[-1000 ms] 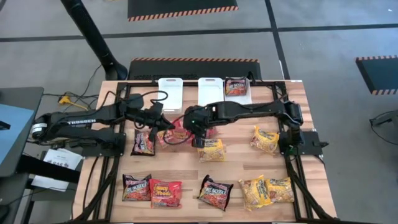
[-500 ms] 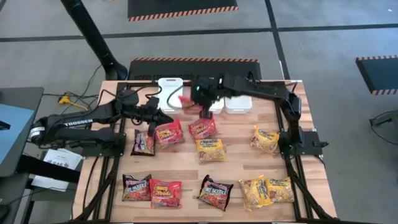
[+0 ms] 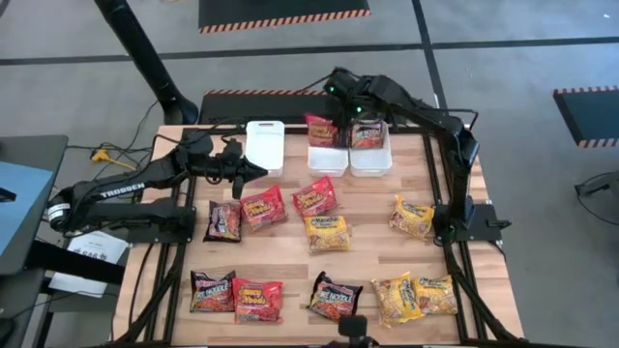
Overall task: Sort Maruchan noodles
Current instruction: Put the orange noodle pack into the middle white bin
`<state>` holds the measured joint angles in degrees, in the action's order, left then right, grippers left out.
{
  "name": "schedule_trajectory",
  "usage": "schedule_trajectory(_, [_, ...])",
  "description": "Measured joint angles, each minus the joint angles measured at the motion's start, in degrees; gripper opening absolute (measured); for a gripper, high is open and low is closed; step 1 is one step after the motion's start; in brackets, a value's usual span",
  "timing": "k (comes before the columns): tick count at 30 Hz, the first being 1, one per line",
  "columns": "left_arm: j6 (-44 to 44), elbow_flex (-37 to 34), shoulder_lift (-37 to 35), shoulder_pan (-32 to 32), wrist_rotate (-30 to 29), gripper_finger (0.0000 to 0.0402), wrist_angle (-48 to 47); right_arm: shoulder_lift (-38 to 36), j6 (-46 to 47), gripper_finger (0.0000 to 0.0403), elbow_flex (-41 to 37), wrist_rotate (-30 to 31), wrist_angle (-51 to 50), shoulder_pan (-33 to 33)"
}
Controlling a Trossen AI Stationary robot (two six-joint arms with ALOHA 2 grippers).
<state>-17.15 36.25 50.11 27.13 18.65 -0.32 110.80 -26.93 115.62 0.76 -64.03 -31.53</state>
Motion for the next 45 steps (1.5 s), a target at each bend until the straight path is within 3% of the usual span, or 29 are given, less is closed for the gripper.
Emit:
schedule_trajectory(19, [0.15,0.0,0.0,2.61,-3.07,0.0,-0.19,0.07,-5.03,0.0002,-11.32,-0.99,16.1,-5.81])
schedule_trajectory(26, [1.49,0.0,0.01,2.61,-4.78,0.0,-0.15,0.09,-0.87,0.0002,-14.96,0.46,22.44,-5.57])
schedule_trajectory(45, [2.54,0.0,0.02,4.68,-3.93,0.0,-0.19,0.11,4.66,0.0014,-21.3,3.96,27.04,-5.83])
